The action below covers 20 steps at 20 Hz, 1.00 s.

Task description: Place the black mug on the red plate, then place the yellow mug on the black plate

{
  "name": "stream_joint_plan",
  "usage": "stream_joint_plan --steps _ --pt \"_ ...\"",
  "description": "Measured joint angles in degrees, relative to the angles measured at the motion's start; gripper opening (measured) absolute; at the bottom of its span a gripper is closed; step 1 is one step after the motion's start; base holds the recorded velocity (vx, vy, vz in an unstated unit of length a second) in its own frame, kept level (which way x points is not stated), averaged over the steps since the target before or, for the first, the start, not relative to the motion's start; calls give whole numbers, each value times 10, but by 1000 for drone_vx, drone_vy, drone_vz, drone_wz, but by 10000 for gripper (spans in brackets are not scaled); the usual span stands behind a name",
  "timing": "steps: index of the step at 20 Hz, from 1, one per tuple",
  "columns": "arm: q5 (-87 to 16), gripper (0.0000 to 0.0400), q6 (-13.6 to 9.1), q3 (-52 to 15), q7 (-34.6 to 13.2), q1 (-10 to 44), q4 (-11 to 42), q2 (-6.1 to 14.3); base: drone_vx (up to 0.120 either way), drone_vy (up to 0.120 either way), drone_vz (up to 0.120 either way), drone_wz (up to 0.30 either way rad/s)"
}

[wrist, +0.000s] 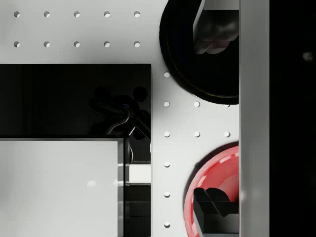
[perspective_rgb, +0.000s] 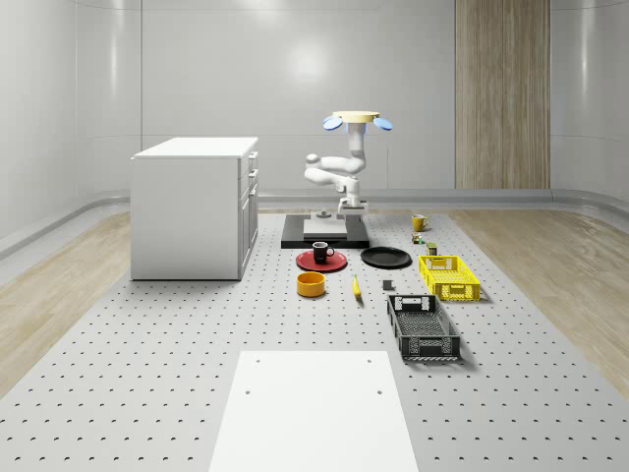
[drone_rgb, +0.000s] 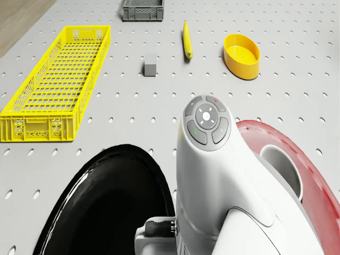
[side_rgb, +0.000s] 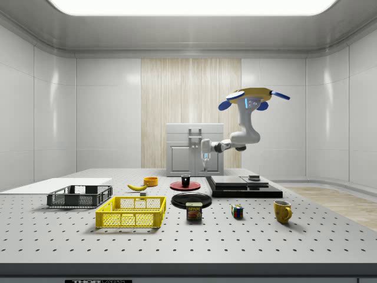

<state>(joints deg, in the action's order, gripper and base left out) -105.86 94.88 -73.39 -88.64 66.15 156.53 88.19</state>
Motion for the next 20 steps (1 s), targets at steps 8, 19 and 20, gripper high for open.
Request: stream_joint_plan --steps 8,19,20 --pt "1 400 3 0 -1 1 0 4 -120 120 0 0" --pt "3 400 7 0 -2 2 0 8 -120 120 0 0" --pt "3 400 7 0 -2 2 0 8 -120 120 0 0"
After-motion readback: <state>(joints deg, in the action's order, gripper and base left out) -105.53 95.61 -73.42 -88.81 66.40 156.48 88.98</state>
